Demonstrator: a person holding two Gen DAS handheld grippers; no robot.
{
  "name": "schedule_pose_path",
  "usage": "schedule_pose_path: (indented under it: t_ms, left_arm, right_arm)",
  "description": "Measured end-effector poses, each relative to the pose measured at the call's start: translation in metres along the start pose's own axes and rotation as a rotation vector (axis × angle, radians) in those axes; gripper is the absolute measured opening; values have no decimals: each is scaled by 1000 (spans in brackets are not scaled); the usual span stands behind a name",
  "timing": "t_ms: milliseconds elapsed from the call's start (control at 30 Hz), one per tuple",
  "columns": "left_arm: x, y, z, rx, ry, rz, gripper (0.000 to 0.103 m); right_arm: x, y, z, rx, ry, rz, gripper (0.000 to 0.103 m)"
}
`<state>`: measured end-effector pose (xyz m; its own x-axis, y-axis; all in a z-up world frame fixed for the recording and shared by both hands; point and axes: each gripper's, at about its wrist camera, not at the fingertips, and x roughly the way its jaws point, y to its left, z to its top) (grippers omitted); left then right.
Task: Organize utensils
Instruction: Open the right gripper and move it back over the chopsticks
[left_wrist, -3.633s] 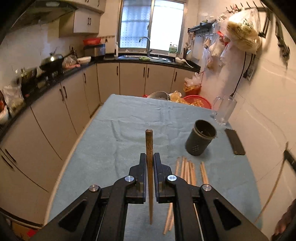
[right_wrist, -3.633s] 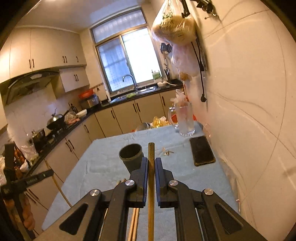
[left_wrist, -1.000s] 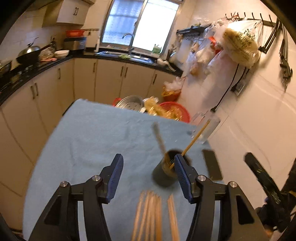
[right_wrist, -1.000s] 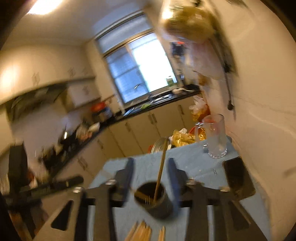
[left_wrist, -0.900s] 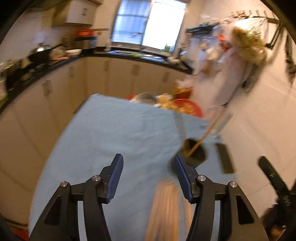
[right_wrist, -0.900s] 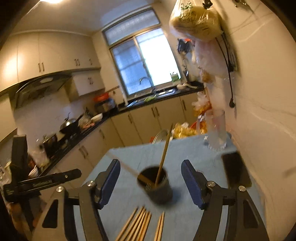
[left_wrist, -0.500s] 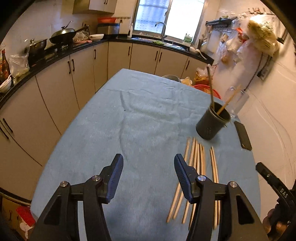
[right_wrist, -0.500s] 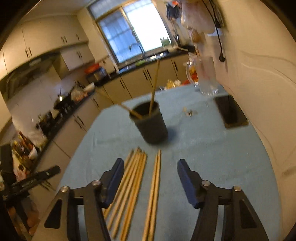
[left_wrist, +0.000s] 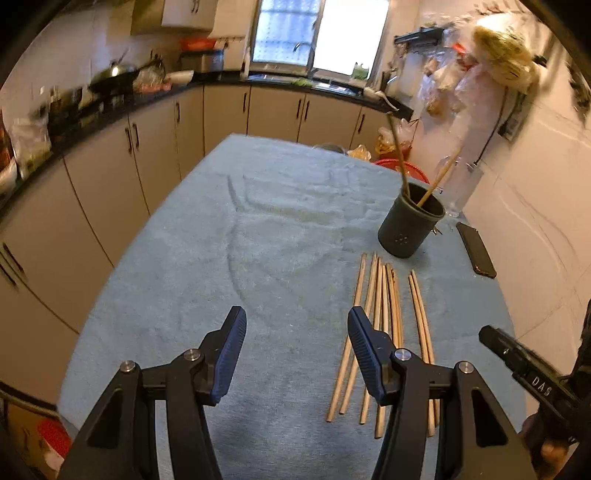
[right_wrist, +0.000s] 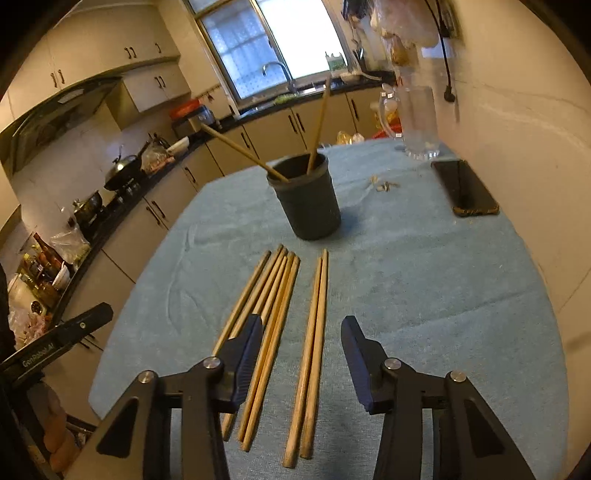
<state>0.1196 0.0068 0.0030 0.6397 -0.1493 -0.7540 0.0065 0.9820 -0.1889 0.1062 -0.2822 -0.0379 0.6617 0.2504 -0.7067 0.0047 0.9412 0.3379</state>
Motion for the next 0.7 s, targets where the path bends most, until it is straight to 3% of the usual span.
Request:
schedule_pose_path:
  t_ms: [133, 367, 700]
  left_arm:
    - [16, 2, 4, -15, 28, -11, 58]
    - [46, -8, 11, 21, 83, -31, 58]
    - [93, -27, 28, 84, 149, -28, 58]
  right_arm:
    - [9, -2, 4, -3, 10, -37, 47]
    - [41, -11, 19, 6, 68, -27, 47]
    - [114, -23, 49, -18, 191, -33, 31]
